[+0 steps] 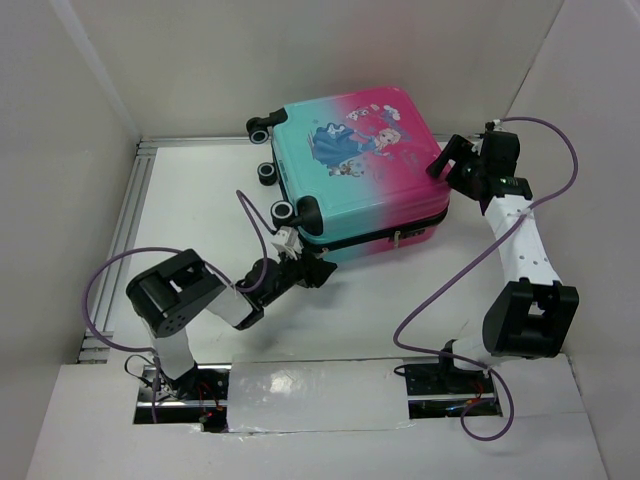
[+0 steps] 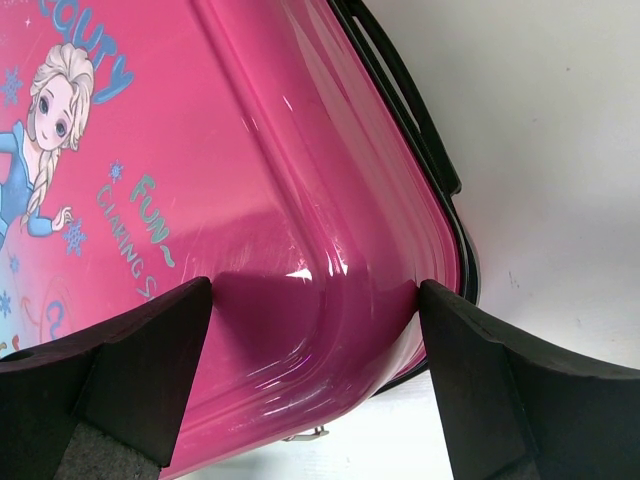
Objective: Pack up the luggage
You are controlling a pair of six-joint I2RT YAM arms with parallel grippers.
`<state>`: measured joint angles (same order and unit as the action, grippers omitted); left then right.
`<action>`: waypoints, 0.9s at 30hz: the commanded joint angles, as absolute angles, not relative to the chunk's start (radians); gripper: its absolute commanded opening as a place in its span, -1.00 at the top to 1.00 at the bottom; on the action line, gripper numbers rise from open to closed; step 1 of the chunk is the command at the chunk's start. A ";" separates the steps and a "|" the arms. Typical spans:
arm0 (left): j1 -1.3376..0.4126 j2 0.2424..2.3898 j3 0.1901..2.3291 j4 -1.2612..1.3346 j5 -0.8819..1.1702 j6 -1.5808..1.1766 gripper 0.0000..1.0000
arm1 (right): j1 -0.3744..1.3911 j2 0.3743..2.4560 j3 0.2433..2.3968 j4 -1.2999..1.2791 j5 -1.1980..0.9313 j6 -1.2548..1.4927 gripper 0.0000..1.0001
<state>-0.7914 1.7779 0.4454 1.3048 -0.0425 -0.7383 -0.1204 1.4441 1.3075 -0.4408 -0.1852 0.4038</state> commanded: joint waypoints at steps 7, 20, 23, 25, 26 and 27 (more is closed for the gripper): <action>-0.742 1.798 0.446 1.494 -0.074 -0.698 -0.31 | -0.091 1.459 1.324 -0.410 -0.216 0.403 -0.78; -0.710 1.789 0.456 1.582 0.067 -0.586 -0.26 | -0.081 1.459 1.315 -0.410 -0.225 0.403 -0.78; -0.710 1.802 0.456 1.679 0.098 -0.568 -0.22 | -0.081 1.459 1.315 -0.410 -0.225 0.403 -0.78; -0.741 1.833 0.443 1.745 0.109 -0.545 -0.19 | -0.081 1.459 1.315 -0.410 -0.225 0.403 -0.78; -0.750 1.842 0.428 1.808 0.109 -0.545 -0.19 | -0.081 1.459 1.315 -0.410 -0.225 0.403 -0.78; -0.750 1.853 0.413 1.836 0.098 -0.528 -0.19 | -0.081 1.459 1.315 -0.410 -0.225 0.403 -0.78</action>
<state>-0.7376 1.8149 0.4343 1.2949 0.0887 -0.6041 -0.1154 1.4445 1.3079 -0.4377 -0.1772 0.4038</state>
